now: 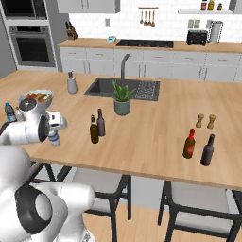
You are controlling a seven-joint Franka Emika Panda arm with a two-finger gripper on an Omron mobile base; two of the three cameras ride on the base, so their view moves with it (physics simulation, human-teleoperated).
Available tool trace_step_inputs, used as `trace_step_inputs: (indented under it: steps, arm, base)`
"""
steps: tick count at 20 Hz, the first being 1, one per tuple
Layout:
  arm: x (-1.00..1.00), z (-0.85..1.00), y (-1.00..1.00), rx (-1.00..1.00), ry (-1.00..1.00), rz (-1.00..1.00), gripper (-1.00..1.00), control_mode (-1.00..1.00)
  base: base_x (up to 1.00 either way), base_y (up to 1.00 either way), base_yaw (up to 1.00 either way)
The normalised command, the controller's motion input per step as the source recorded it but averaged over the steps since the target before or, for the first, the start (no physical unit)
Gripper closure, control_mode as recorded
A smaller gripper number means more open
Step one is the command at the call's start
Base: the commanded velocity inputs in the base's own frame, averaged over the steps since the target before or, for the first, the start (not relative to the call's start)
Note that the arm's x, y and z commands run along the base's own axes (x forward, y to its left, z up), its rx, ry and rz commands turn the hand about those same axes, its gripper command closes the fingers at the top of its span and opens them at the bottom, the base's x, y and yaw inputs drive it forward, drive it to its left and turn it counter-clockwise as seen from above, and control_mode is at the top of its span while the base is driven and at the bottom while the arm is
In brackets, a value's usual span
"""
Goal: Move the plastic bottles in the middle to the plastics group, and the glass bottles in the middle to the glass group.
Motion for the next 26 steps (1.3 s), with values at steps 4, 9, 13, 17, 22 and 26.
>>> trace_step_inputs:
  steps: [4, 9, 13, 17, 22, 26]
  arm:
    - [0.54, 0.34, 1.0, 0.0, 0.03, 0.05, 1.0, -1.0]
    - [0.71, 0.22, 0.99, 0.0, 0.09, 0.01, 1.0, -1.0]
    - [0.76, 0.02, 0.89, 0.0, 0.18, 0.0, 1.0, -1.0]
    - [0.68, -0.02, 0.6, 0.0, 0.2, 0.0, 1.0, -1.0]
    - [0.26, -0.23, 0.19, 0.0, 0.13, 0.01, 1.0, -1.0]
    - [0.12, -0.35, 0.13, 0.0, 0.06, 0.02, 1.0, -1.0]
  base:
    - [0.0, 0.0, 0.0]
    - [0.0, 0.0, 0.0]
    - [0.0, 0.0, 0.0]
    - [0.0, 0.0, 0.0]
    - [0.0, 0.0, 0.0]
    - [0.0, 0.0, 0.0]
